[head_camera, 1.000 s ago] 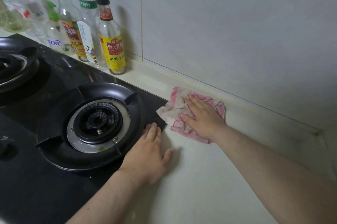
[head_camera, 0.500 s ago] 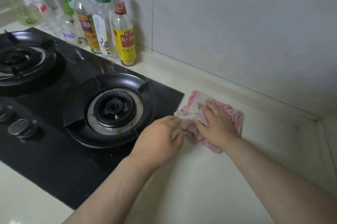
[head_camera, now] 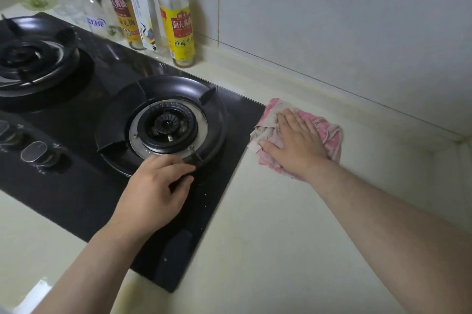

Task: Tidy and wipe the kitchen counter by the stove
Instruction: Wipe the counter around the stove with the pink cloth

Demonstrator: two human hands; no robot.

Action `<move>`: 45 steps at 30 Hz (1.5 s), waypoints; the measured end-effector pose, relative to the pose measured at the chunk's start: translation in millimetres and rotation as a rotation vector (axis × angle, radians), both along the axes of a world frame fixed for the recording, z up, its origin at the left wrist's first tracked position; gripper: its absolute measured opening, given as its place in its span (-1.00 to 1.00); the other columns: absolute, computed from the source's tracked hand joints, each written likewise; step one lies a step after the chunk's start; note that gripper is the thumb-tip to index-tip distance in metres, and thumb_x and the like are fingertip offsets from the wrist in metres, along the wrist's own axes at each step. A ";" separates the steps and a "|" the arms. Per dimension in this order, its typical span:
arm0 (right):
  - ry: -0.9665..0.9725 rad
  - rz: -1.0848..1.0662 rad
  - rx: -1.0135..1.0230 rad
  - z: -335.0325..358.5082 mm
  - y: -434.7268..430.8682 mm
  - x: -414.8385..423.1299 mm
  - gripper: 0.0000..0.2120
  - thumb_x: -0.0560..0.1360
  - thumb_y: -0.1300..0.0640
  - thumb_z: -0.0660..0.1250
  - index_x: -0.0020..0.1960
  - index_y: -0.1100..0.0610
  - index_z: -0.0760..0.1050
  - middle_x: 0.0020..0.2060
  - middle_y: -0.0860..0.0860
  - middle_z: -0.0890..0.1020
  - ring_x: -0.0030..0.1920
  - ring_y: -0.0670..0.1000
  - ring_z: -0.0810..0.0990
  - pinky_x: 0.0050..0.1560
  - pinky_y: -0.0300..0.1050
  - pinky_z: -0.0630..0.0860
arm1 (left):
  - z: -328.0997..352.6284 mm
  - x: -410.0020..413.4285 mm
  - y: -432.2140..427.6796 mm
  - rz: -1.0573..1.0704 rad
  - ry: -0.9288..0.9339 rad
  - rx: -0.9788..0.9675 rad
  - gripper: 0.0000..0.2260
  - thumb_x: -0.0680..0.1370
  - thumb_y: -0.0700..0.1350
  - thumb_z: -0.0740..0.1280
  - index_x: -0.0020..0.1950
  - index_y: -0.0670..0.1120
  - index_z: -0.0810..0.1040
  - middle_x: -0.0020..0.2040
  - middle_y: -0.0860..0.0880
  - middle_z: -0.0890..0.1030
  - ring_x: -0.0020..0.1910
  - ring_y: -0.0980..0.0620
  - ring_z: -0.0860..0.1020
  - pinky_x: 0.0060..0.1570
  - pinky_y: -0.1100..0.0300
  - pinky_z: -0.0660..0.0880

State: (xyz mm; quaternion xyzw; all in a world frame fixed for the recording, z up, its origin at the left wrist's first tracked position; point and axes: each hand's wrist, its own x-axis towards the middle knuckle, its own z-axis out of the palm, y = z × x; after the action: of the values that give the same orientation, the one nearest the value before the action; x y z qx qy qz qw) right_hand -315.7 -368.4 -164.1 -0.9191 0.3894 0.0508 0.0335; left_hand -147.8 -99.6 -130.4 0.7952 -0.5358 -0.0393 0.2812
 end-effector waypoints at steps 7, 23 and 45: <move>-0.047 0.011 0.033 -0.2 42.6 -5.8 -0.10 0.42 -0.48 -0.16 0.61 0.01 -0.06 0.60 -0.07 -0.03 0.59 -0.05 -0.11 0.57 -0.01 -0.19 | 7.1 7.1 -2.4 -0.014 -0.009 0.078 -0.77 0.42 -0.31 0.49 0.05 -0.12 0.71 -0.04 -0.02 0.66 -0.03 -0.06 0.60 0.04 0.16 0.46; -0.081 0.076 0.114 9.3 153.7 -32.3 -0.16 0.49 -0.44 -0.13 0.61 0.01 -0.13 0.60 -0.05 -0.07 0.58 -0.05 -0.19 0.56 0.03 -0.22 | 19.1 7.2 -2.7 -0.008 0.075 0.066 -0.77 0.47 -0.25 0.46 0.09 -0.05 0.69 0.01 0.07 0.65 0.00 0.14 0.55 0.07 0.29 0.42; -0.150 -0.186 0.292 21.4 169.0 -21.1 -0.42 0.61 -0.21 0.07 0.58 -0.17 0.01 0.58 -0.19 -0.05 0.57 -0.10 -0.13 0.51 -0.12 -0.26 | -1.0 21.2 70.8 -0.469 -0.038 0.146 -0.75 0.51 -0.06 0.30 0.08 -0.08 0.71 0.04 0.01 0.69 0.04 0.04 0.65 0.14 0.28 0.48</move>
State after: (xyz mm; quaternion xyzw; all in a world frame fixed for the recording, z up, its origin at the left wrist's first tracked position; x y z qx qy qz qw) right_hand -336.8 -199.5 -142.8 -0.8657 0.4574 0.0350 0.2001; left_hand -126.6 -28.8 -131.4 0.6679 -0.7066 -0.1272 0.1960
